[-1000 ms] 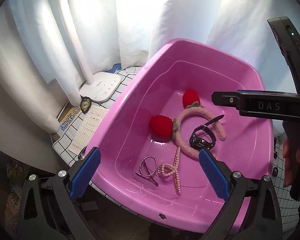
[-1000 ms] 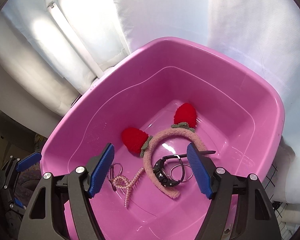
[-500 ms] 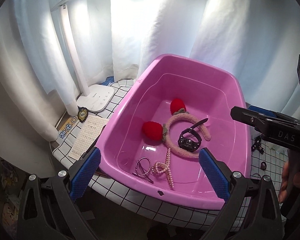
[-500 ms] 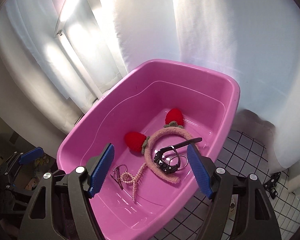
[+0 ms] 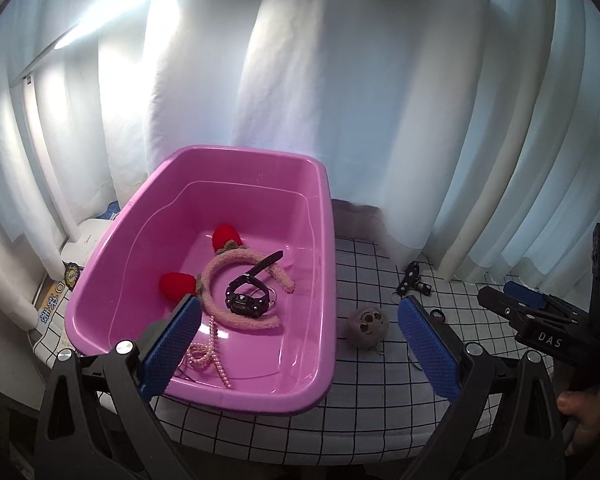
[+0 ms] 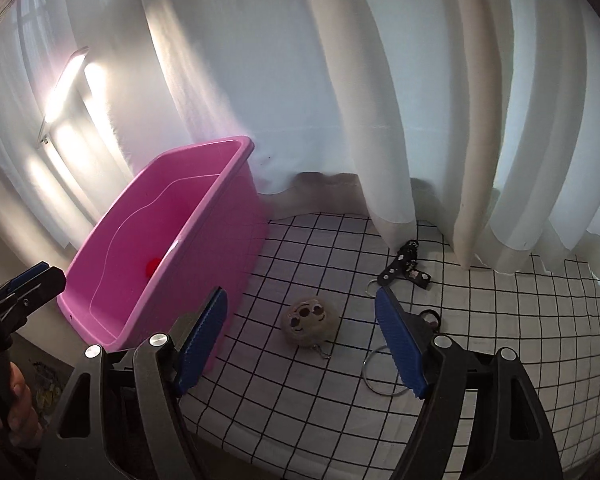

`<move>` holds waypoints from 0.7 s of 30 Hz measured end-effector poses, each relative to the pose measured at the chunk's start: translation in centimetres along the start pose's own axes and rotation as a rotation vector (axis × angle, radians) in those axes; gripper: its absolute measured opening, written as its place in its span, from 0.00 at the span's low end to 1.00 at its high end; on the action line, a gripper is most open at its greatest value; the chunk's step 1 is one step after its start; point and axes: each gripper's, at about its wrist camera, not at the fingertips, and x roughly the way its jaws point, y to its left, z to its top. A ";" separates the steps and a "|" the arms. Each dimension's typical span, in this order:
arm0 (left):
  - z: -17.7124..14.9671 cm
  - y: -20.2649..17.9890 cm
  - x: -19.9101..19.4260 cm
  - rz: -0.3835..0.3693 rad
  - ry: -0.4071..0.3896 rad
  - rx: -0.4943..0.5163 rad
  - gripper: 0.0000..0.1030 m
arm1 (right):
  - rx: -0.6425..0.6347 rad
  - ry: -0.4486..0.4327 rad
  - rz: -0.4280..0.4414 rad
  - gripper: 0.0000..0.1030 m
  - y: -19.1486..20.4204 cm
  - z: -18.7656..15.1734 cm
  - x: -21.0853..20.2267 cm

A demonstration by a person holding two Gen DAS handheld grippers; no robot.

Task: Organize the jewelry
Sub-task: 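Move both open tools from the tub back toward the table jewelry, then close the left tool on the large silver hoop while the right tool grasps the black hair tie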

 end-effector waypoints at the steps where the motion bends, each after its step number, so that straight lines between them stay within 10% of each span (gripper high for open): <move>1: -0.2 -0.9 0.1 -0.016 -0.003 0.008 0.94 | 0.019 0.000 -0.018 0.71 -1.3 -0.7 -0.5; 9: -2.9 -8.6 2.7 -0.076 0.039 0.033 0.94 | 0.070 0.041 -0.093 0.71 -10.0 -4.7 -1.1; 21: -8.5 -17.3 9.1 0.201 0.161 -0.184 0.94 | -0.185 0.180 0.105 0.71 -17.5 -4.8 4.6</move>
